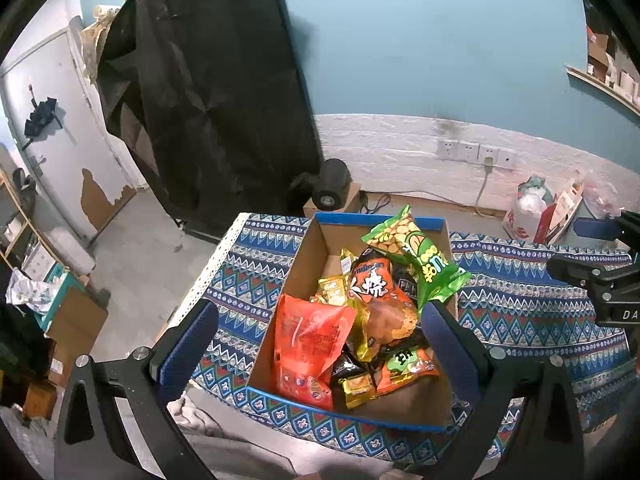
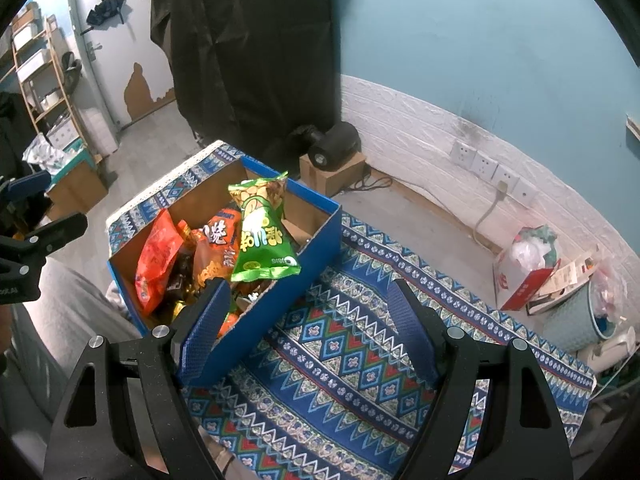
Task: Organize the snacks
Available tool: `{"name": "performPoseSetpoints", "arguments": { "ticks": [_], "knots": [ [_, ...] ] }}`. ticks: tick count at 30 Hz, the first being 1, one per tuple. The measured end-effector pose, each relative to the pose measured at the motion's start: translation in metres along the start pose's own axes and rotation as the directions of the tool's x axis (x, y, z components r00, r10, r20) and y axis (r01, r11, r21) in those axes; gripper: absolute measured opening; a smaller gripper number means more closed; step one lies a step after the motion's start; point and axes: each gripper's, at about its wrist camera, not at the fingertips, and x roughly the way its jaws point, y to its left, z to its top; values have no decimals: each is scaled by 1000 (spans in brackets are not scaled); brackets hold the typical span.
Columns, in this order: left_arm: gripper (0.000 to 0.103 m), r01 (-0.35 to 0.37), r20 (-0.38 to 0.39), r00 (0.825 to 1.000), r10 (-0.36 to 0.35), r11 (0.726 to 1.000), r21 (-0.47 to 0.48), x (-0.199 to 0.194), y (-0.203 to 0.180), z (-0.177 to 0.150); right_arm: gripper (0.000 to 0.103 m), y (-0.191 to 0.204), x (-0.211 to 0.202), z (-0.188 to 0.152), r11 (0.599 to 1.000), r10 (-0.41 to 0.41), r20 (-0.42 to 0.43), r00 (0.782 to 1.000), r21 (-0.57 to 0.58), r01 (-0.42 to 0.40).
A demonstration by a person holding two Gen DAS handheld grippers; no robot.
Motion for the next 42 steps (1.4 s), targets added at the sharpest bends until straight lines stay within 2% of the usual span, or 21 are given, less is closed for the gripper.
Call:
{"name": "performPoseSetpoints", "arguments": {
  "ticks": [42],
  "knots": [
    [102,-2,-8,1000,2,1000,7,0,-7,-3,80,-3,-3,1,1000,-6,-2,1000,-1,6]
  ]
}}
